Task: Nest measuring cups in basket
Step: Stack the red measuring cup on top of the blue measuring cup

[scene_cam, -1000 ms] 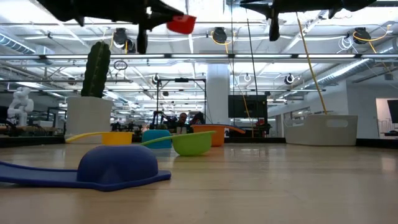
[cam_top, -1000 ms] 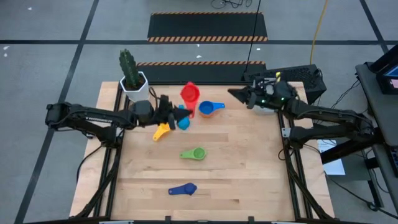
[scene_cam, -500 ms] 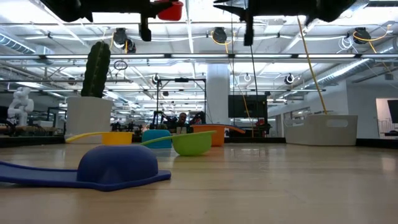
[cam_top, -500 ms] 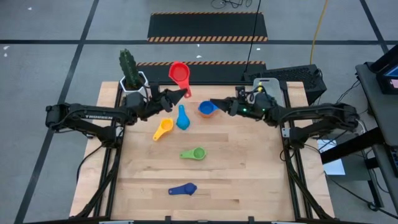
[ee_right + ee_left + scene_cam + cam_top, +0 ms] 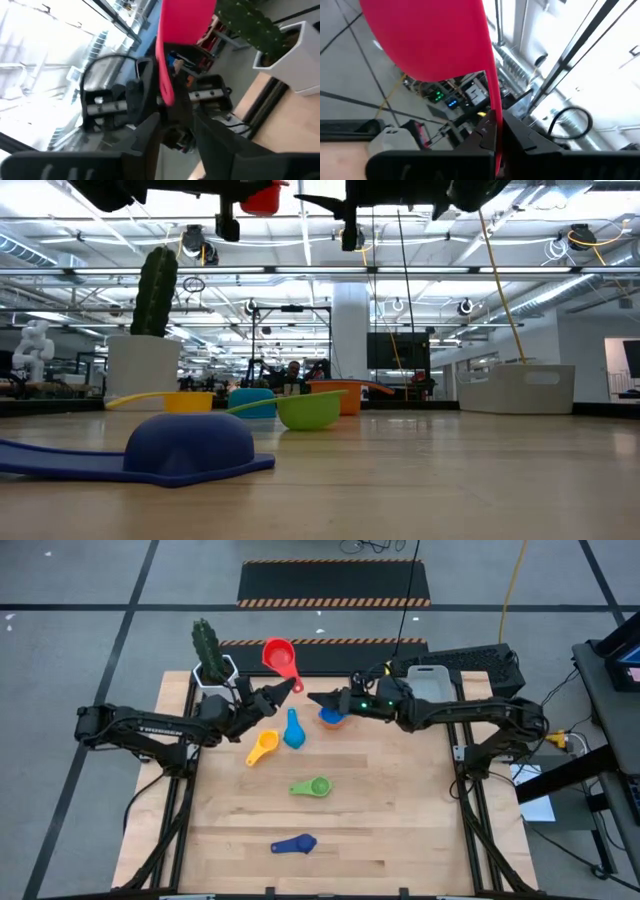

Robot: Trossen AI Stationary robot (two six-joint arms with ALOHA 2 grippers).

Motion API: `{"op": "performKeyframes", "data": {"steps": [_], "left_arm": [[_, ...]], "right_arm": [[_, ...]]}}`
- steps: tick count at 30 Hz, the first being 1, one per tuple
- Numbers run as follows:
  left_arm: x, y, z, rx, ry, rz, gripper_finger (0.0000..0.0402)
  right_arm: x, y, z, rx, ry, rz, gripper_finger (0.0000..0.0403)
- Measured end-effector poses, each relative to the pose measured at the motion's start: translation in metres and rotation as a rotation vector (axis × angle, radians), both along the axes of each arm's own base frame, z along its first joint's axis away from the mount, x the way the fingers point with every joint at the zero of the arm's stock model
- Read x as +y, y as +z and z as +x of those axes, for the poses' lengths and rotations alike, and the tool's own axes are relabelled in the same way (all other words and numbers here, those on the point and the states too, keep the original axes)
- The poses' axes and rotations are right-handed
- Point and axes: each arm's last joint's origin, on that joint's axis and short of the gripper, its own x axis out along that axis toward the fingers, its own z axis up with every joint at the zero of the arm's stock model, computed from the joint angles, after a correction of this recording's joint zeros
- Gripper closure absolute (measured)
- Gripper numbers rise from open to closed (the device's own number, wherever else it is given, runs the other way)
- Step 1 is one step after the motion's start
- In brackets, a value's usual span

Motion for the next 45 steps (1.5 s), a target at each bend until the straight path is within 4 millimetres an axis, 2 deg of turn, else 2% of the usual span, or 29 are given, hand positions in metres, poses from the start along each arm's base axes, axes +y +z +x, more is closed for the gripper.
{"op": "performKeyframes", "data": {"steps": [8, 22, 35, 40, 45], "left_arm": [[-0.002, 0.0, 0.0, 0.002, 0.02, -0.002, 0.0394], [0.002, -0.001, -0.001, 0.01, 0.05, -0.009, 0.0387], [0.002, -0.001, -0.001, -0.008, 0.039, -0.032, 0.0395], [0.002, 0.0, -0.001, -0.017, 0.039, -0.032, 0.0387], [0.002, 0.002, -0.002, -0.045, 0.038, -0.034, 0.0395]], "right_arm": [[-0.007, 0.004, -0.001, -0.064, 0.0, 0.014, 0.0251], [-0.014, 0.004, -0.002, -0.051, -0.062, -0.046, 0.0259], [-0.009, 0.009, -0.001, -0.068, -0.089, -0.059, 0.0259], [-0.008, 0.005, 0.007, -0.043, -0.076, -0.066, 0.0259], [-0.009, 0.002, 0.025, -0.048, -0.02, -0.07, 0.0259]]}}
